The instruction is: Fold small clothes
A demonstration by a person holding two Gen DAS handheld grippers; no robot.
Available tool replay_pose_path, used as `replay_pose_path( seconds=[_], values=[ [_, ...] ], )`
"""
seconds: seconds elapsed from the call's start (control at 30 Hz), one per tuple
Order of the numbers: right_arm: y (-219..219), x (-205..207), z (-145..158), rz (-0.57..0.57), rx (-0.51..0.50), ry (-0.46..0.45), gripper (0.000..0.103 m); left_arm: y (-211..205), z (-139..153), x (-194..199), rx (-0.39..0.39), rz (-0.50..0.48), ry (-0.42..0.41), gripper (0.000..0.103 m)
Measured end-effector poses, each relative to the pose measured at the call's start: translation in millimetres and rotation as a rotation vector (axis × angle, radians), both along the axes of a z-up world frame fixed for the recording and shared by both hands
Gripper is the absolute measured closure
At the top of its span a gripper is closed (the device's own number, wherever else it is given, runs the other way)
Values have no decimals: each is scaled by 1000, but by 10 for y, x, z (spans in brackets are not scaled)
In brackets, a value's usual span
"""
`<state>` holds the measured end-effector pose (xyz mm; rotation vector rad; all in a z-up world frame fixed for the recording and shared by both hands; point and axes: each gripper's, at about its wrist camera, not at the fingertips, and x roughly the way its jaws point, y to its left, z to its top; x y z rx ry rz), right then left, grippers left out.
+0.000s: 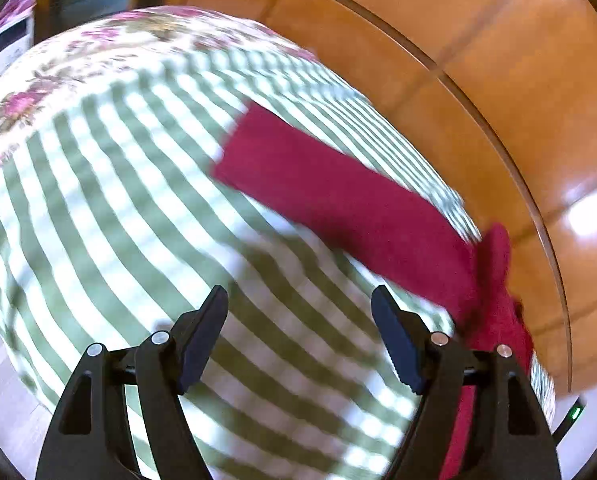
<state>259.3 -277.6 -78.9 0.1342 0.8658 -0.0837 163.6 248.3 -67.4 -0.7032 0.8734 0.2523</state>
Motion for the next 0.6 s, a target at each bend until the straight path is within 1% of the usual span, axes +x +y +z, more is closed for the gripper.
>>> replay_pose_path(
  seconds=[0.07,0.1,0.13,0.2,0.23,0.27,0.3,0.33,0.37,0.4,0.43,0.47,0.57,0.6],
  values=[
    [205,42,-155,18,-38,17,18,186,-12,91,10,36,0,29],
    [283,62,-259,16,-74,28,16,248,-19,133,11,48,-1,25],
    [316,60,-310,7,-93,19,12,335,-39,222,13,54,-2,23],
    [298,83,-340,-7,-78,18,9,440,-73,335,20,72,10,23],
    [287,94,-343,-10,-69,20,8,484,-106,425,10,65,11,24],
    [275,103,-351,-10,-66,20,8,504,-139,520,1,54,11,27],
    [266,105,-357,-9,-71,18,7,532,-169,613,-8,41,13,44],
    [254,80,-347,-9,-74,18,6,535,-214,750,-24,8,21,56],
    [261,87,-350,-9,-76,18,6,516,-237,814,-29,-10,29,75],
    [275,82,-345,-11,-78,18,5,502,-255,903,-26,-29,36,87],
    [309,59,-343,-12,-79,17,5,498,-253,956,-10,-34,36,88],
    [312,64,-345,-12,-78,17,5,500,-192,990,18,-31,25,90],
    [296,57,-349,-12,-77,16,5,599,95,1041,103,4,-26,91],
    [292,63,-350,-12,-75,15,5,676,230,1034,141,28,-44,91]
  ],
)
